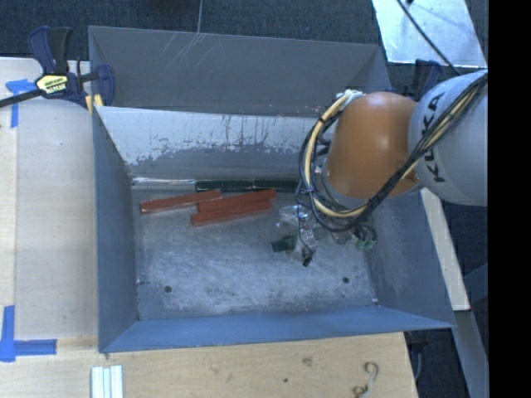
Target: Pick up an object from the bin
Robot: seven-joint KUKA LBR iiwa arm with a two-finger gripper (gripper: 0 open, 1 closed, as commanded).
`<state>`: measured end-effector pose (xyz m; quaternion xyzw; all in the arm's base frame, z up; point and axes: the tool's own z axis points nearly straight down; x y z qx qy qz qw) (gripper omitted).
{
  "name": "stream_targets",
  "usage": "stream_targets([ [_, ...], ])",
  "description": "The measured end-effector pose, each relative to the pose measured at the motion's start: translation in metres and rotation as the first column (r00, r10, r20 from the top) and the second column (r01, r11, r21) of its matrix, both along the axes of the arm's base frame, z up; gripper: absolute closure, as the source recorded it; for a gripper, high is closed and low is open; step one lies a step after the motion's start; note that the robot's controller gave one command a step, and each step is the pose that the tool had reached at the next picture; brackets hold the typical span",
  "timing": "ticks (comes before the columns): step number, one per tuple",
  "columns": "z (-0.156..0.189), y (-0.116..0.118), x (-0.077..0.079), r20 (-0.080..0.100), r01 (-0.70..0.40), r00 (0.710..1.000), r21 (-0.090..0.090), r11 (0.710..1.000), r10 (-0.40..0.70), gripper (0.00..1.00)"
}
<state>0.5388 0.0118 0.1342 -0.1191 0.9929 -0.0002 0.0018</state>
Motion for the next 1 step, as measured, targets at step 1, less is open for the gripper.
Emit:
stream_targets([
  [1,0.0230,0.0000,0.0015,0.003,0.001,1.000,0.000,1.000,-0.001,1.00],
])
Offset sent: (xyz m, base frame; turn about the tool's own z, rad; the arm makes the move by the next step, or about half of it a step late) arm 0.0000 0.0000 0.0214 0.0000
